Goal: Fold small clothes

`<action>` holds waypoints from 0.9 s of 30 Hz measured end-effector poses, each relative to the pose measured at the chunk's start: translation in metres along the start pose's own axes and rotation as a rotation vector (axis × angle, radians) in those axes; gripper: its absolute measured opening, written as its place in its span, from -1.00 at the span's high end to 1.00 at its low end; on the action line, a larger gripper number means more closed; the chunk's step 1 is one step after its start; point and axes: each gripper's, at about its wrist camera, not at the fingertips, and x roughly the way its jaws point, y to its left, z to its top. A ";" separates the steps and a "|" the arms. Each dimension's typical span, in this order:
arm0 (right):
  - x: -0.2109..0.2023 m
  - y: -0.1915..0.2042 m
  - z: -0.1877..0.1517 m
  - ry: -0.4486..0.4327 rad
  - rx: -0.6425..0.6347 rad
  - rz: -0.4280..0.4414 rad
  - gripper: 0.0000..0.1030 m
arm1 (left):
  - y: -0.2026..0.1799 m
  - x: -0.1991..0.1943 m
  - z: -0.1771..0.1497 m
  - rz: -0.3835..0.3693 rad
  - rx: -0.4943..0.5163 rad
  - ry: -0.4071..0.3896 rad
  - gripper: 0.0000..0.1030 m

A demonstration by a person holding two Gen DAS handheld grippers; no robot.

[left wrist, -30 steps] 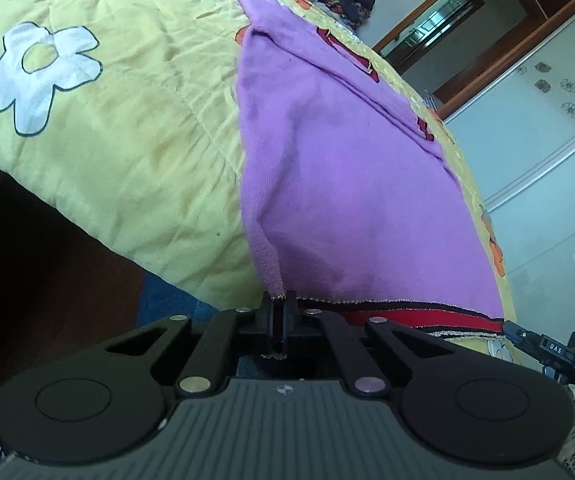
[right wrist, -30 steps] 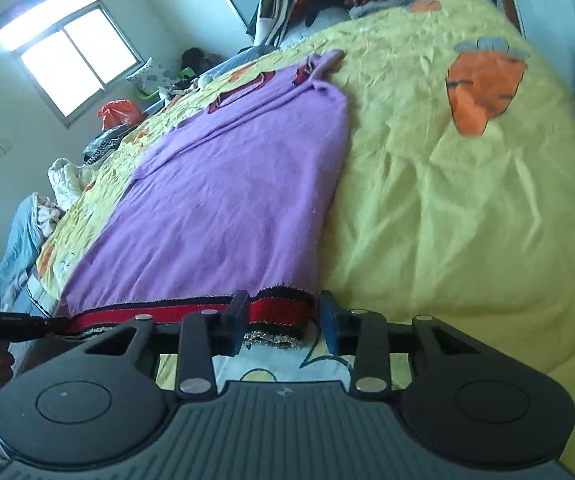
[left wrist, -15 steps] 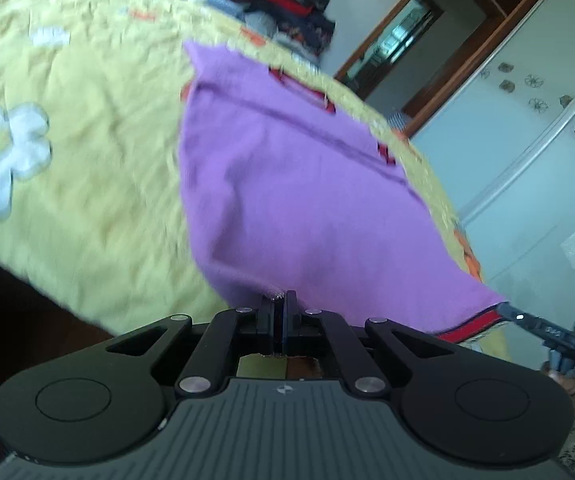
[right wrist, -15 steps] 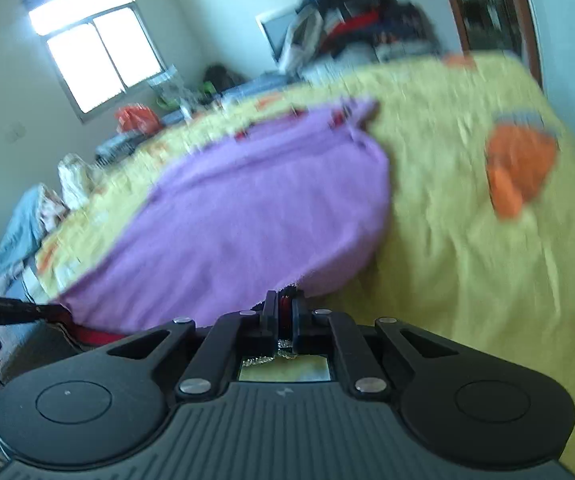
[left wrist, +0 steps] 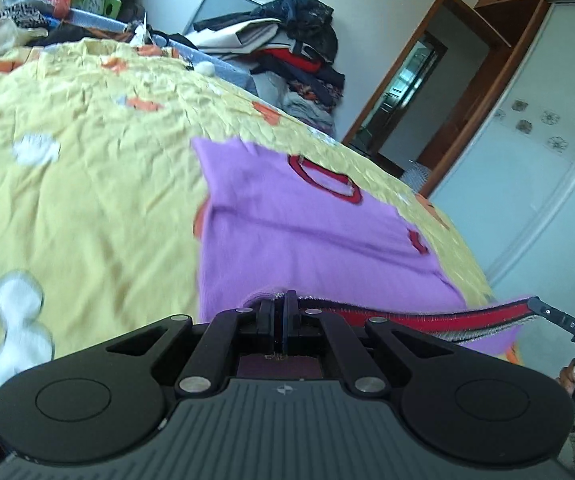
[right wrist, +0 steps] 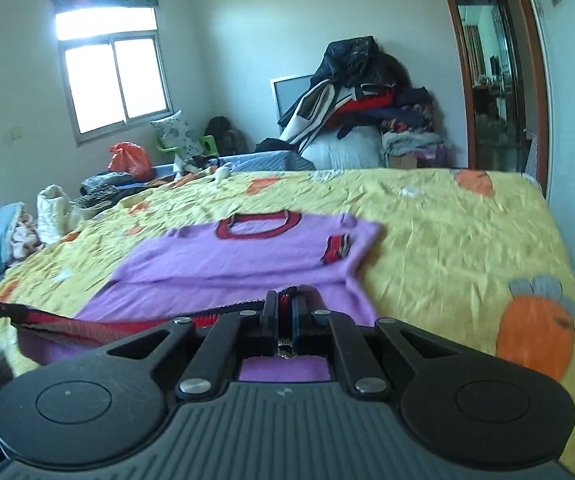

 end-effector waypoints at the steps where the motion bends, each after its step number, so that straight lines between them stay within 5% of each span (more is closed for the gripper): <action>1: 0.009 -0.001 0.004 -0.003 -0.012 -0.010 0.90 | -0.001 0.008 0.008 0.013 0.012 -0.006 0.95; 10: 0.103 -0.019 0.042 -0.011 -0.090 -0.078 0.90 | -0.018 0.091 0.067 0.094 0.176 -0.079 0.95; 27: 0.259 -0.068 0.085 0.159 -0.063 -0.141 0.89 | 0.023 0.215 0.143 0.136 0.045 0.002 0.94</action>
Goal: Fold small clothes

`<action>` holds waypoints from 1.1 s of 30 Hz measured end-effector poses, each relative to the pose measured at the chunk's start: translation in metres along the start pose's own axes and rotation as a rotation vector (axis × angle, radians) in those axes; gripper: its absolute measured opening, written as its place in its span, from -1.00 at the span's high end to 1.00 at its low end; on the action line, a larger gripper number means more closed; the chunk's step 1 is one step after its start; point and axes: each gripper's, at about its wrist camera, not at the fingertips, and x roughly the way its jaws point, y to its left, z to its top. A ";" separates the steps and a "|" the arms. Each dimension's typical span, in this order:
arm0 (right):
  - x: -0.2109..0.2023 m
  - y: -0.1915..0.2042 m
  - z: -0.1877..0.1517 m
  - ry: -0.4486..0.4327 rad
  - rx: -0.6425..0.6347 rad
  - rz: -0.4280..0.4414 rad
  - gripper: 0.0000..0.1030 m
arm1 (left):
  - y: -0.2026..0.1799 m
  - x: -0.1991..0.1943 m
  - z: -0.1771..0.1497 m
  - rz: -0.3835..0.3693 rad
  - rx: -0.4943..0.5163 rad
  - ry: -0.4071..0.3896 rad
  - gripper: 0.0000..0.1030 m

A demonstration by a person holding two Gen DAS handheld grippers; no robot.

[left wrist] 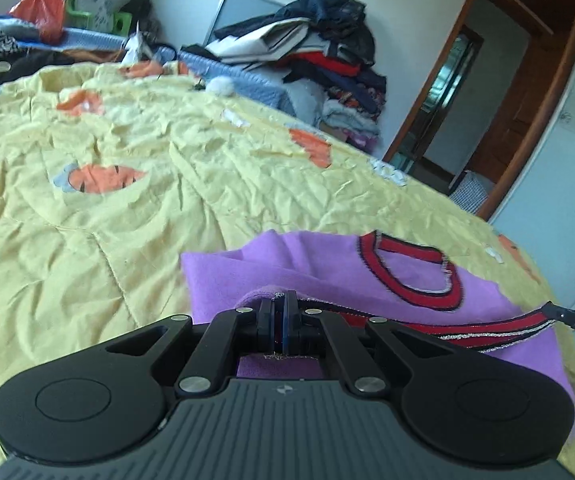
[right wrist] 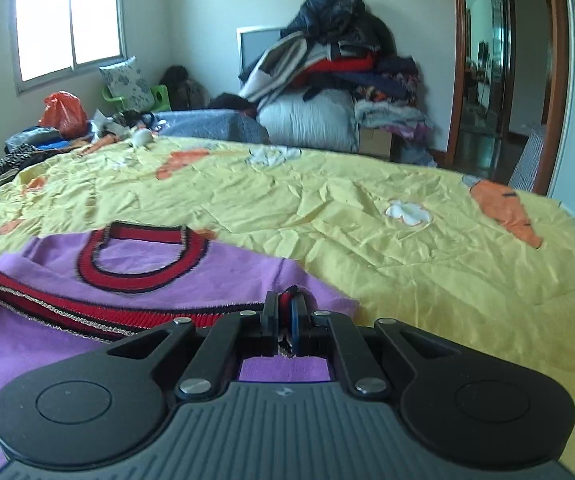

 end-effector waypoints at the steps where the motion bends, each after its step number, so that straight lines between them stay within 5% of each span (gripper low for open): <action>1: 0.007 -0.003 0.001 0.010 0.009 -0.006 0.89 | 0.000 0.006 0.001 0.006 0.003 0.009 0.94; 9: 0.039 -0.024 0.015 0.030 0.096 -0.060 0.84 | 0.017 0.046 0.017 0.024 -0.101 0.080 0.86; 12: 0.030 -0.030 0.021 0.014 0.140 -0.037 0.78 | 0.022 0.045 0.033 0.045 -0.127 0.046 0.65; 14: 0.021 -0.024 0.023 -0.004 0.100 -0.041 0.78 | 0.022 0.036 0.045 0.113 -0.122 -0.015 -0.41; 15: 0.017 -0.020 0.022 -0.003 0.082 -0.030 0.78 | 0.025 0.029 0.050 0.117 -0.131 -0.050 -0.58; 18: 0.011 -0.007 0.018 0.009 0.041 0.014 0.78 | 0.023 0.007 0.058 0.097 -0.124 -0.087 -0.46; 24: 0.036 0.025 0.006 0.098 -0.024 0.084 0.77 | -0.038 0.014 0.022 0.048 0.099 0.048 -0.47; 28: 0.070 0.028 0.004 0.170 -0.045 0.006 0.78 | -0.055 0.068 -0.005 0.212 0.239 0.140 -0.47; 31: 0.075 0.018 0.013 0.180 -0.001 -0.039 0.77 | -0.045 0.080 -0.003 0.341 0.264 0.108 -0.72; 33: 0.066 0.018 0.019 0.177 0.023 -0.073 0.76 | -0.040 0.068 0.005 0.342 0.195 0.098 -0.52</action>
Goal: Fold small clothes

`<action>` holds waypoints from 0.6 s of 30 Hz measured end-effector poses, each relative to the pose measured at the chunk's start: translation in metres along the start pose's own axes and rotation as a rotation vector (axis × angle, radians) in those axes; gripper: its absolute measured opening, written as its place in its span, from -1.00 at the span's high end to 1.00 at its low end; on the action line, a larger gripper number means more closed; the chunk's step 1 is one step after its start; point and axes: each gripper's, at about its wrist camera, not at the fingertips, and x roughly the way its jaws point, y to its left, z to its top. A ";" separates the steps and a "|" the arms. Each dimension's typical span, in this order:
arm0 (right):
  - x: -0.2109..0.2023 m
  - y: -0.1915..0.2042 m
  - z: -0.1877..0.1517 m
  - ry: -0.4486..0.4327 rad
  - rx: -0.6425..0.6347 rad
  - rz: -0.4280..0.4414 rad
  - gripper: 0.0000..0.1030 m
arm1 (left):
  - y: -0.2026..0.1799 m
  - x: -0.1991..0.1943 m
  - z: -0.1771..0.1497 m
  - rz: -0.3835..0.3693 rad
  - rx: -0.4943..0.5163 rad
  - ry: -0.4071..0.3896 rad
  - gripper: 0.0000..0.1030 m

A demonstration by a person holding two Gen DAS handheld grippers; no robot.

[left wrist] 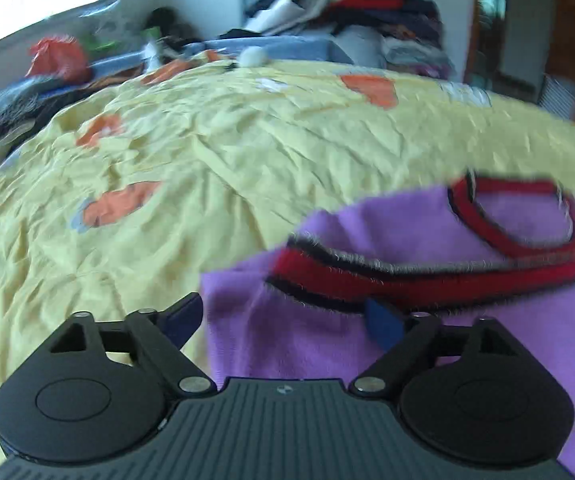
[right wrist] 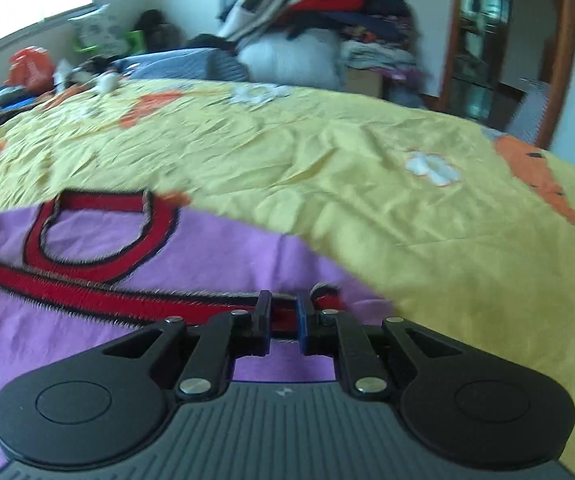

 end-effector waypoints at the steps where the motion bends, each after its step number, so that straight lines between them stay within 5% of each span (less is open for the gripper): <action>1: -0.009 0.002 -0.001 -0.015 0.003 0.017 0.75 | 0.002 -0.011 0.000 -0.043 -0.035 -0.011 -0.53; 2: -0.020 0.006 -0.003 -0.038 0.002 0.051 0.60 | -0.002 -0.022 -0.001 -0.079 -0.041 -0.024 -0.62; 5: -0.042 0.032 -0.018 -0.081 0.010 0.133 -0.63 | -0.043 -0.049 -0.021 -0.130 0.007 -0.035 -0.86; 6: -0.049 0.046 -0.027 -0.112 -0.001 0.156 -0.76 | -0.063 -0.054 -0.030 -0.126 0.026 -0.035 -0.90; 10: -0.051 0.114 -0.052 -0.142 -0.145 0.147 -0.75 | -0.122 -0.051 -0.059 -0.030 0.079 -0.031 -0.92; 12: -0.044 0.133 -0.055 -0.121 -0.183 0.129 -0.74 | -0.121 -0.041 -0.068 0.023 0.022 -0.048 -1.00; 16: -0.019 0.113 -0.060 -0.075 -0.179 0.020 -0.81 | -0.113 -0.037 -0.069 0.006 -0.010 -0.053 -1.00; 18: -0.014 0.088 -0.059 -0.065 -0.093 0.069 -0.91 | -0.112 -0.037 -0.069 0.000 -0.010 -0.065 -1.00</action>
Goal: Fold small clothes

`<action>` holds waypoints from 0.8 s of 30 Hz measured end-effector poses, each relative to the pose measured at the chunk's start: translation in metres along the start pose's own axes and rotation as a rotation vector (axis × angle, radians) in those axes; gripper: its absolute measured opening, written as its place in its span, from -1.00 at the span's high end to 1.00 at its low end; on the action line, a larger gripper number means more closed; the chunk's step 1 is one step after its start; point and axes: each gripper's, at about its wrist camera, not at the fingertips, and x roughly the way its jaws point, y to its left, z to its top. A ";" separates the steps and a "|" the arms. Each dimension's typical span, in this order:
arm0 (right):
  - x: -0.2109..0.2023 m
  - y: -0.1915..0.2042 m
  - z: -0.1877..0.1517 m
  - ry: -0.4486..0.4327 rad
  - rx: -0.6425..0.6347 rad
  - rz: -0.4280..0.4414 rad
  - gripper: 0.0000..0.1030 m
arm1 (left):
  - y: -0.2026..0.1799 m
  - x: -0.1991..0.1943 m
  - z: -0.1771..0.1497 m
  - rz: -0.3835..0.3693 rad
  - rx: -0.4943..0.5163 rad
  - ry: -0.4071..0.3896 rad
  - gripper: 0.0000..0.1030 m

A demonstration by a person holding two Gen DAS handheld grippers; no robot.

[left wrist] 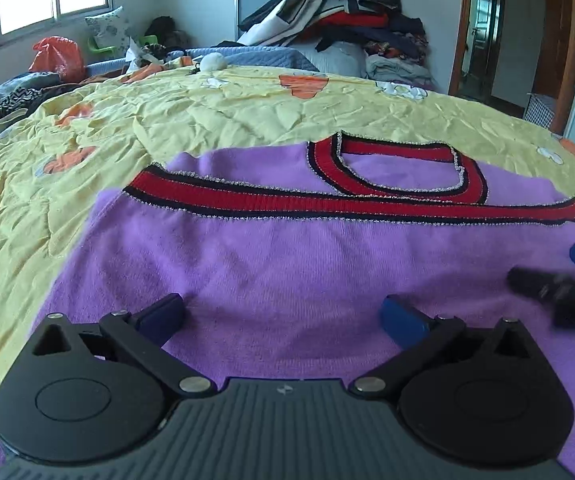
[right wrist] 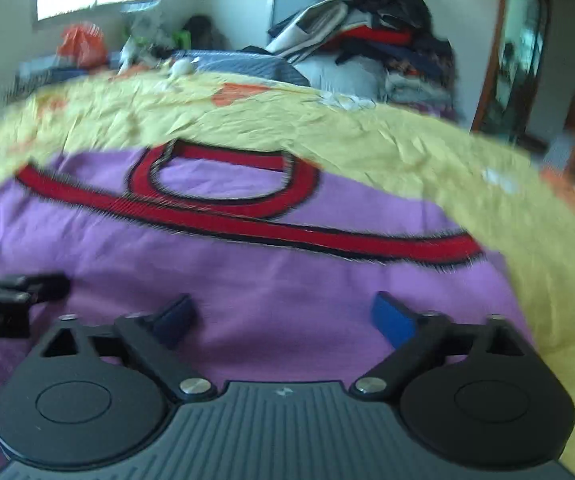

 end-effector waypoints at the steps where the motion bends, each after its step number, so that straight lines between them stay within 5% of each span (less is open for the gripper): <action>1: -0.002 -0.008 0.002 -0.006 0.011 -0.007 -0.91 | 0.000 0.000 0.000 -0.004 0.003 -0.005 -1.00; 3: -0.001 -0.015 0.000 -0.023 -0.056 -0.086 -0.98 | 0.000 0.000 0.000 -0.010 0.004 -0.005 -1.00; 11: 0.011 -0.055 0.007 0.011 0.069 -0.084 -1.00 | 0.000 0.000 0.000 -0.015 0.005 -0.007 -1.00; 24: -0.049 0.034 -0.031 0.035 0.078 -0.072 -1.00 | 0.003 0.006 0.014 -0.032 0.012 0.081 -1.00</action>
